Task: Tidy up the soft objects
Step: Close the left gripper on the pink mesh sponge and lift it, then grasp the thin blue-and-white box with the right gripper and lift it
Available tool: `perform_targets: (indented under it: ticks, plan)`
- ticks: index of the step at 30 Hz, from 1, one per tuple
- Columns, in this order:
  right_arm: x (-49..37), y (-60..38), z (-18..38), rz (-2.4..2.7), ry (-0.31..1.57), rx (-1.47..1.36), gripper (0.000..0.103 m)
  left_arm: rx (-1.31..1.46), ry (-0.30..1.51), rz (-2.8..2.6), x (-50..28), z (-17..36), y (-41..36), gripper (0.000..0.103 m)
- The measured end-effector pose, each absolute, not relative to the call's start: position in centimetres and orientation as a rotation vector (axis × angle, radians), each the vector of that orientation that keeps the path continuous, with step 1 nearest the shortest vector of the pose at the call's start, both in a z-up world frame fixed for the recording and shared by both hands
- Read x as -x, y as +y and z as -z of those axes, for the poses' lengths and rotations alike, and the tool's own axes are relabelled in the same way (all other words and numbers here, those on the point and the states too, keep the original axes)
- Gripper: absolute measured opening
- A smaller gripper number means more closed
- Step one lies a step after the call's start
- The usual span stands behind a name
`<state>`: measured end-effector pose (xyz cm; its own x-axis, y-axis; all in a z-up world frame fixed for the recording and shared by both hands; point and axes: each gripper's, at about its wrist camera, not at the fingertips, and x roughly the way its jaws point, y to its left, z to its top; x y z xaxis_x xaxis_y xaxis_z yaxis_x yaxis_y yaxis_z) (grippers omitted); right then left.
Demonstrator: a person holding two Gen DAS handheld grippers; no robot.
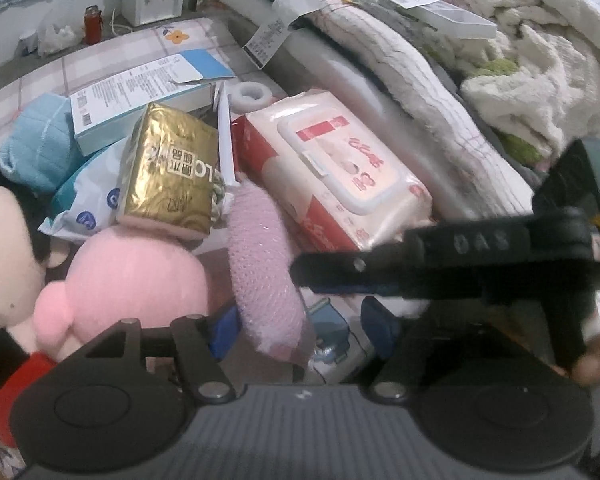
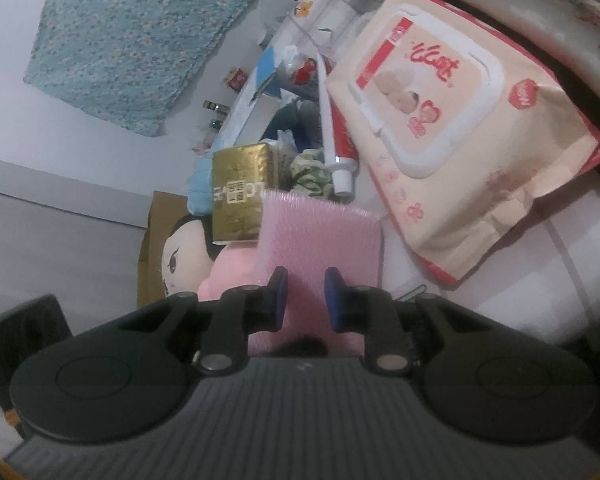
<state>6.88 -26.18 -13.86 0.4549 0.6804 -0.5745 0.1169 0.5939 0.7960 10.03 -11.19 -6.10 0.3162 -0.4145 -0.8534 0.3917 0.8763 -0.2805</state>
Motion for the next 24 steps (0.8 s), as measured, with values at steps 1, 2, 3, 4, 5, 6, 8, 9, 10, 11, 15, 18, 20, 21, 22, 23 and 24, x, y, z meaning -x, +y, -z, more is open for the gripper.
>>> perform_targets:
  ticks: [1,2,3,4,5,6,8,9,10,11,15,18,20,21,22,23,24]
  plan:
    - [-6.9,-26.3,14.1,-0.410,1.069,-0.898,0.019,0.028,1.135,0.528,-10.4,6.3,-11.3,0.065]
    - [-6.9,-26.4,14.2,-0.407,1.075,-0.902,0.019,0.030,1.139,0.521,-10.7,6.5,-11.4,0.063]
    - [-7.1,-26.5,14.4,-0.406,1.079,-0.906,0.019,0.031,1.142,0.514,-11.1,6.6,-11.5,0.057]
    - [-7.1,-26.6,14.5,-0.402,1.080,-0.911,0.019,0.029,1.141,0.511,-11.3,6.8,-11.6,0.049]
    - [-7.2,-26.8,14.6,-0.396,1.082,-0.913,0.019,0.022,1.143,0.506,-11.4,6.9,-11.7,0.039]
    - [-7.3,-26.9,14.6,-0.390,1.081,-0.917,0.019,0.012,1.144,0.493,-11.6,7.1,-11.8,0.040]
    - [-7.3,-27.3,14.6,-0.378,1.081,-0.921,0.019,-0.002,1.145,0.478,-11.6,7.3,-11.8,0.037]
    - [-7.2,-27.4,14.5,-0.372,1.081,-0.922,0.019,0.016,1.144,0.486,-11.6,7.3,-11.5,0.036]
    - [-7.1,-27.4,14.5,-0.366,1.079,-0.921,0.019,0.027,1.138,0.488,-11.5,7.2,-11.4,0.036]
    - [-6.9,-27.5,14.3,-0.358,1.073,-0.918,0.020,0.024,1.126,0.486,-11.4,7.1,-11.3,0.035]
    - [-5.4,-27.9,12.8,-0.335,1.022,-0.908,0.021,0.033,1.086,0.489,-10.5,6.0,-10.6,0.035]
    - [-3.7,-28.2,11.7,-0.299,0.973,-0.902,0.021,0.054,1.046,0.499,-9.4,4.6,-9.7,0.034]
    - [-2.3,-28.4,11.2,-0.270,0.948,-0.910,0.021,0.071,1.018,0.507,-8.6,3.7,-9.0,0.034]
    - [-1.7,-28.5,10.9,-0.256,0.936,-0.914,0.022,0.080,1.005,0.511,-8.1,3.1,-8.6,0.034]
    - [-0.9,-28.5,10.6,-0.237,0.920,-0.915,0.022,0.088,0.991,0.513,-7.7,2.6,-8.3,0.034]
    - [-0.2,-28.6,10.3,-0.221,0.908,-0.913,0.022,0.095,0.977,0.517,-7.2,2.1,-7.9,0.034]
    - [0.6,-28.8,9.9,-0.204,0.894,-0.912,0.022,0.098,0.967,0.519,-6.8,1.7,-7.6,0.034]
